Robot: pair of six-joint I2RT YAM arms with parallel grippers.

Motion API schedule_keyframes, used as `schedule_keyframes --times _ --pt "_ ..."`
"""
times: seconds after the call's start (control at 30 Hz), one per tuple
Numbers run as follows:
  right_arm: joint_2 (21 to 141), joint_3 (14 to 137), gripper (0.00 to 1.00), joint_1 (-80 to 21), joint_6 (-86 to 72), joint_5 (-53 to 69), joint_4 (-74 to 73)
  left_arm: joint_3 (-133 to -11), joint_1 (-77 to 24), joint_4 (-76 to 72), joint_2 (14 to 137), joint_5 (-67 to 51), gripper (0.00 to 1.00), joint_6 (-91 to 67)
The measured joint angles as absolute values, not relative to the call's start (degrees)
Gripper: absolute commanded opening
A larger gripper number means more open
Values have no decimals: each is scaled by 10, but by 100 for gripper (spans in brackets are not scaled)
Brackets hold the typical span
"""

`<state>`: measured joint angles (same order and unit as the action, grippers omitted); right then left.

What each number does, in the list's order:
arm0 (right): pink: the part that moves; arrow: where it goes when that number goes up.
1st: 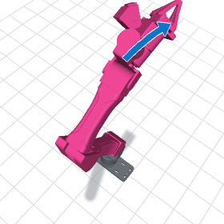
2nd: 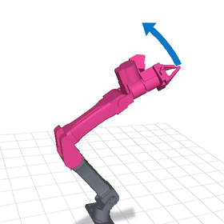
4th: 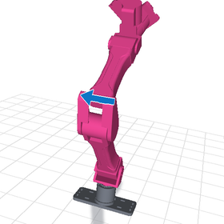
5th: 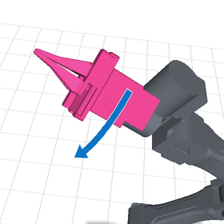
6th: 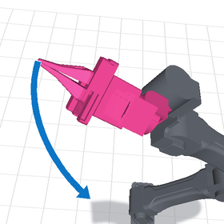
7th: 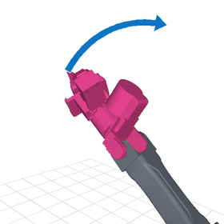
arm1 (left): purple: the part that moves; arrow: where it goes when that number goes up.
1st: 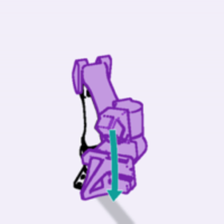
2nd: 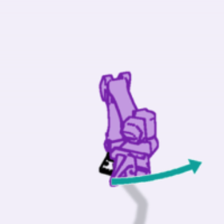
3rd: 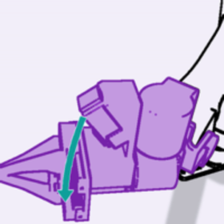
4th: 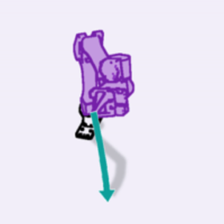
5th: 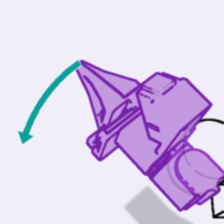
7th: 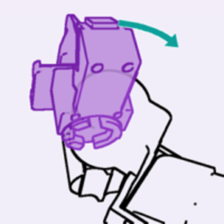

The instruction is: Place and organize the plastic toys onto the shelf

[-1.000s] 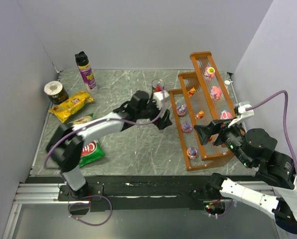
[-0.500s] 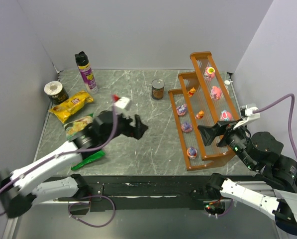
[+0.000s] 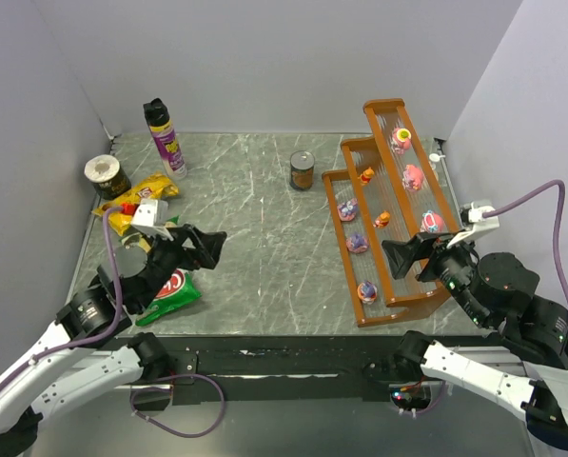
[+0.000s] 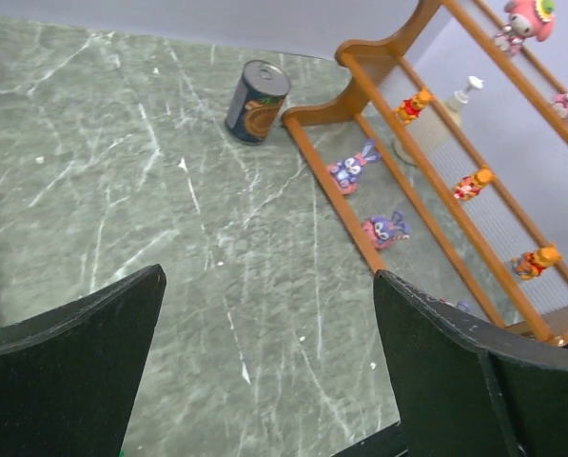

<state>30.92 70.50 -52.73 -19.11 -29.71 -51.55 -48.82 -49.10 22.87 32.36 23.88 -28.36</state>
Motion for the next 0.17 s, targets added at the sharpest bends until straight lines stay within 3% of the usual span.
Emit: schedule_keyframes --times 0.17 --pt "308 705 100 -527 -191 -305 -518 -488 -491 245 305 247 96 -282"
